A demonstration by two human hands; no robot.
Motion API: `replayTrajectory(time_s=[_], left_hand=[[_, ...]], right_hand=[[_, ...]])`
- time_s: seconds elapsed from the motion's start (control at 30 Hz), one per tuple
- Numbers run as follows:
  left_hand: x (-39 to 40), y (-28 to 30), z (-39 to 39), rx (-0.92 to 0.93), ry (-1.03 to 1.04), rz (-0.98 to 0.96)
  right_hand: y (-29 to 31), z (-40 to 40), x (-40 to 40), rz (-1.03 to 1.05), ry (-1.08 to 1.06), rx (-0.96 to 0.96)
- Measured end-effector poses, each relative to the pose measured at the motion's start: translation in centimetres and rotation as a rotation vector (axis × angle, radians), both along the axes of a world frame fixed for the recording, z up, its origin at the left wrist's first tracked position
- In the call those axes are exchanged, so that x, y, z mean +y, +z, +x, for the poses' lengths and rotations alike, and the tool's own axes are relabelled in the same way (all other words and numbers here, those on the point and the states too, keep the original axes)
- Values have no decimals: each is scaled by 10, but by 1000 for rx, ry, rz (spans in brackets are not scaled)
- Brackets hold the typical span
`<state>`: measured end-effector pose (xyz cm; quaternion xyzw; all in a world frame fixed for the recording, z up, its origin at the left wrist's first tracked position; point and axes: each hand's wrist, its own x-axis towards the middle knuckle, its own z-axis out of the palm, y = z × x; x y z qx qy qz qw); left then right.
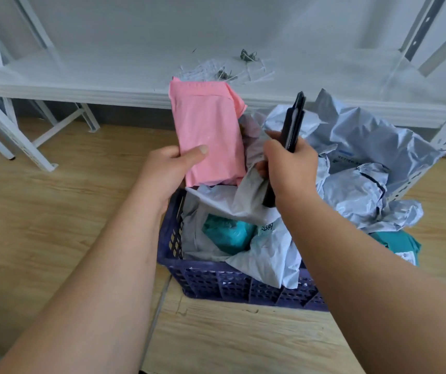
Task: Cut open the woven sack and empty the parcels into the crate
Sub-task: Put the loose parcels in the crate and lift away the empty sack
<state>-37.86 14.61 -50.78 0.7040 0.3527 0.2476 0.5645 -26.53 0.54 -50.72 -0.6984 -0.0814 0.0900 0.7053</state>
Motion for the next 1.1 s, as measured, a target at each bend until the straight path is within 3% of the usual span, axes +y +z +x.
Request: replayTrajectory(time_s=[0.13, 0.27, 0.43, 0.6, 0.7, 0.83, 0.9, 1.03, 1.1], left_hand=[[15, -13, -6, 152, 85, -124], [22, -44, -22, 353, 56, -260], [21, -52, -11, 327, 31, -186], [6, -63, -4, 450, -104, -162], [0, -69, -3, 424, -85, -156], [-4, -62, -2, 330, -157, -159], [-11, -66, -6, 384, -173, -162], [-14, -78, -26, 582, -194, -362], [-4, -74, -25, 561, -197, -309]], right_hand=[[-5, 13, -10, -198, -127, -40], [-32, 11, -25, -412, -75, -22], [-27, 10, -23, -402, -189, -99], [-19, 4, -10, -527, -102, -271], [-28, -1, -9, -607, -57, -271], [-30, 0, -7, -604, -153, -274], [-29, -2, -3, -605, -147, -257], [-34, -8, 0, -627, -82, -242], [-35, -6, -2, -616, -102, -247]])
